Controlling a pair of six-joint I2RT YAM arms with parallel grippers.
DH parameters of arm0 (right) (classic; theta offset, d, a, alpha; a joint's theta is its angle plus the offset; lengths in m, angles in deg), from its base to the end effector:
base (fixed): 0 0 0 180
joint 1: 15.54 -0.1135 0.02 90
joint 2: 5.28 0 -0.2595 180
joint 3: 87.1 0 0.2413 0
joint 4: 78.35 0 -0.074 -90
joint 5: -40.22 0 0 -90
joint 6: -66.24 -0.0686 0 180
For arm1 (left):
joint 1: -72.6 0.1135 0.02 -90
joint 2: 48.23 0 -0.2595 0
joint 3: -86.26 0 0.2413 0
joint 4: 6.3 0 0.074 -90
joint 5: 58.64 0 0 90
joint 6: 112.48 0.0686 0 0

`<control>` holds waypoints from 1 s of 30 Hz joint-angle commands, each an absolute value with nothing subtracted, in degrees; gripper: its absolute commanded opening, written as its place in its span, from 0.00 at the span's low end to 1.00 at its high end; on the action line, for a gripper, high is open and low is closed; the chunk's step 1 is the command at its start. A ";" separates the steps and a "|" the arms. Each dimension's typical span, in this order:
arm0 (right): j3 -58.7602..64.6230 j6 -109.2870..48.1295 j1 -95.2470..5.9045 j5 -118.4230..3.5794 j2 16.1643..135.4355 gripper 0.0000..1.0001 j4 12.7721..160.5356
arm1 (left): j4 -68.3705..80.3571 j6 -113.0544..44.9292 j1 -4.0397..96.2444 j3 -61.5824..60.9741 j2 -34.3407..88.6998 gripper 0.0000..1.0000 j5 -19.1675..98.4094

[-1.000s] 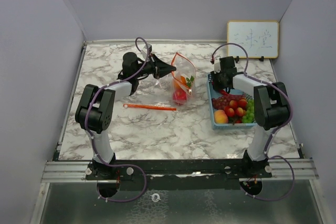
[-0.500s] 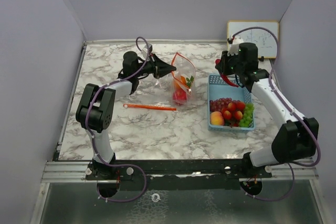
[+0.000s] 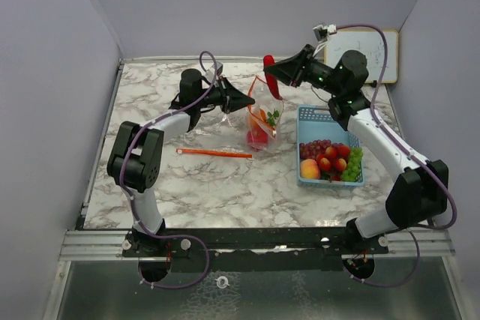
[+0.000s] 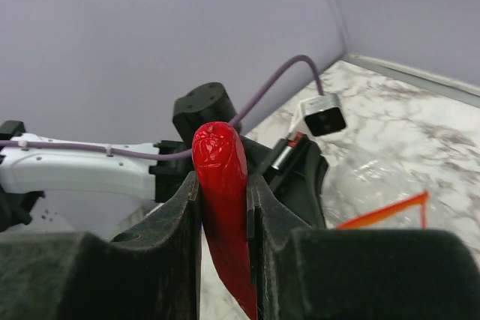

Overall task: Place the food in the zip-top bag and seal the zipper
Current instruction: Place the fake vegetable in the zipper food storage bag, then pick up the fake fruit from the bin.

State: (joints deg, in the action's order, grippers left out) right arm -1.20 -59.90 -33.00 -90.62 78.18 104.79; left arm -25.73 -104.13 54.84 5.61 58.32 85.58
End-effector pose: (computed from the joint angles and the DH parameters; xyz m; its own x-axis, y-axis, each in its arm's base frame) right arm 0.3269 0.1499 0.3938 -0.4251 0.3340 -0.8413 -0.7394 0.4079 0.5356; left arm 0.3872 -0.1824 0.2440 -0.9516 -0.3026 -0.0538 0.0312 0.0792 -0.9964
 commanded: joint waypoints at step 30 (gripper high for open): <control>8.71 -52.16 -40.77 -45.35 67.25 0.83 35.34 | -16.16 -95.25 54.25 -2.05 55.33 0.00 87.48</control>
